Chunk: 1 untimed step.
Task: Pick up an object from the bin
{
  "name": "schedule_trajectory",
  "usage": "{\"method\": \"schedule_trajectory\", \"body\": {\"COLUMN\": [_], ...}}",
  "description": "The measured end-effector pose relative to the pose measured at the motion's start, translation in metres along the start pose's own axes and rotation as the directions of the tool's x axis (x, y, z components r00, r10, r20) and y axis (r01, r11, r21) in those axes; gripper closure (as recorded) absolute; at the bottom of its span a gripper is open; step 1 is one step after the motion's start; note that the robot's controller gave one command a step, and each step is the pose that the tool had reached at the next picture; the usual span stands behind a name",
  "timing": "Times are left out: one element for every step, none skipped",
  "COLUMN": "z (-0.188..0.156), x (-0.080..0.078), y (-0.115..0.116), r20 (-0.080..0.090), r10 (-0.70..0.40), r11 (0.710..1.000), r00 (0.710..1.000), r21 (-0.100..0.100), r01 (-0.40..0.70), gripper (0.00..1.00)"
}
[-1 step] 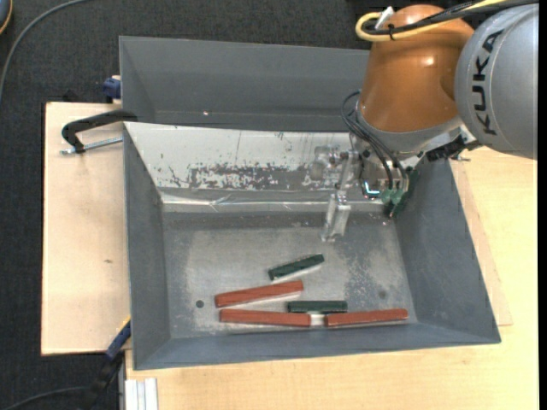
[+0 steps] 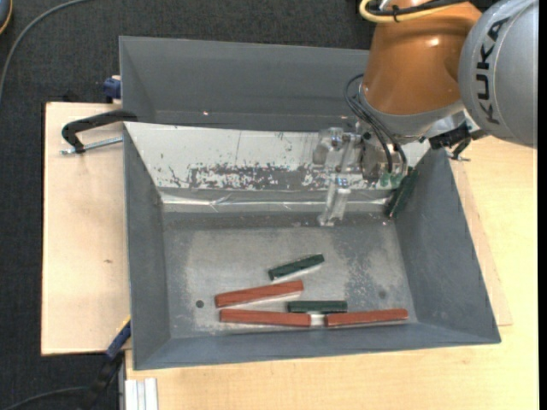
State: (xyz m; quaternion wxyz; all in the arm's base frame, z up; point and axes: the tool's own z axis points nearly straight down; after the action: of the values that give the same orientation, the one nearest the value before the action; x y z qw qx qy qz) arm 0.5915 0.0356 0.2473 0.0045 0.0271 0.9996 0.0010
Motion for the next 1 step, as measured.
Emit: {"method": "schedule_trajectory", "body": {"z": [0.1444], "x": [0.0465], "y": [0.0059], "r20": [-0.010], "r10": [-0.023], "r11": [1.000], "r00": [1.000], "r21": [0.001], "r01": [0.023], "gripper": [0.00]}}
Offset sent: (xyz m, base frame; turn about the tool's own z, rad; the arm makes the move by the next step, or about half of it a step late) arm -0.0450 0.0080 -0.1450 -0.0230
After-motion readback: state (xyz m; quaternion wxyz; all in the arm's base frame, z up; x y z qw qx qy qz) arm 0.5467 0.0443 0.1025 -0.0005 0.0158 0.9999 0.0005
